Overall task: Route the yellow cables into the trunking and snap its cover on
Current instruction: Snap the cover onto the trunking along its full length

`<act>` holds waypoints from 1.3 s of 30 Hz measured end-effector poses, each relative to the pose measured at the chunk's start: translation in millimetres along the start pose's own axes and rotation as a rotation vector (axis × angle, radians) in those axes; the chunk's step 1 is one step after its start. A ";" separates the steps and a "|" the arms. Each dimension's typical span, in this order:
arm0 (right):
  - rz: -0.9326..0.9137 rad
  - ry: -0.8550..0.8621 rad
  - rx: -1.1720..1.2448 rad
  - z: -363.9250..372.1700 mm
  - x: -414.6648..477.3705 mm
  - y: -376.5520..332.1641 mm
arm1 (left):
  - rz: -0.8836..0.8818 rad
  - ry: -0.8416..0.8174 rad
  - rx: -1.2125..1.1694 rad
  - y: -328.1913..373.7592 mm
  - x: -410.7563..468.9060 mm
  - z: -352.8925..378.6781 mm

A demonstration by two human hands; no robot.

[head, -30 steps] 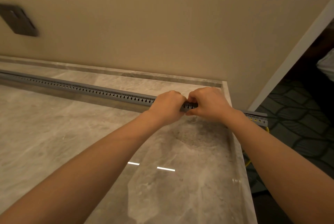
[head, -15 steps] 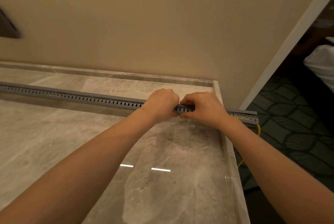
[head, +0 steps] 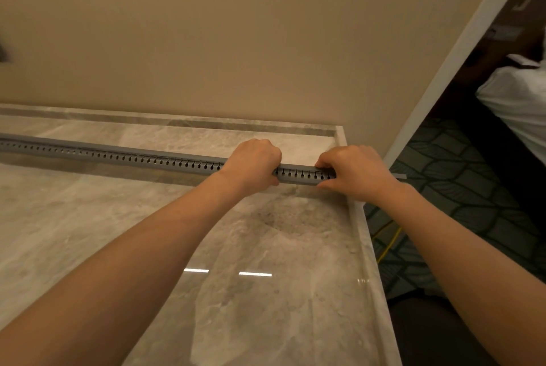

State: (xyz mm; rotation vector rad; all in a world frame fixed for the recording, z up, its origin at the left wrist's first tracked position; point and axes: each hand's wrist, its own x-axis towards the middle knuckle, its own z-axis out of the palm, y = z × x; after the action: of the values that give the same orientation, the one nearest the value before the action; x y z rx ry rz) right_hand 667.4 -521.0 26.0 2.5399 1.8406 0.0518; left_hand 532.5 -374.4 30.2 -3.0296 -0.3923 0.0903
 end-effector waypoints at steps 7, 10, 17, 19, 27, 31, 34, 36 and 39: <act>-0.037 -0.013 -0.001 -0.7 5.5 3.2 | -0.006 0.014 0.003 -0.6 -1.1 0.8; -0.048 -0.005 0.001 -1.1 5.8 4.3 | -0.012 0.019 0.021 0.5 -2.0 0.2; -0.045 0.030 0.023 1.2 3.0 5.1 | -0.040 -0.005 0.052 12.1 0.5 -7.1; -0.048 0.039 0.025 1.0 2.4 5.1 | -0.013 -0.020 0.035 21.1 4.6 -10.6; -0.051 0.092 0.051 2.5 -0.1 5.4 | 0.065 -0.019 0.094 58.4 18.7 -13.1; -0.039 0.136 0.104 7.3 -3.0 7.3 | 0.065 -0.032 0.120 57.5 19.4 -14.9; -0.004 0.171 0.183 13.7 -7.5 9.4 | 0.077 -0.030 0.123 58.0 19.4 -16.9; 0.014 0.176 0.237 16.1 -11.7 10.6 | 0.075 -0.028 0.120 57.9 19.1 -17.5; 0.039 0.164 0.295 17.5 -20.5 14.5 | 0.075 -0.026 0.110 57.9 18.9 -17.5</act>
State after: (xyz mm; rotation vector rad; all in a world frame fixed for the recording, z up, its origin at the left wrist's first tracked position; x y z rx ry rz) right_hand 675.2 -544.7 8.4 2.8463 1.9901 -0.0131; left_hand 566.5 -426.7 41.4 -2.9366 -0.2657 0.1507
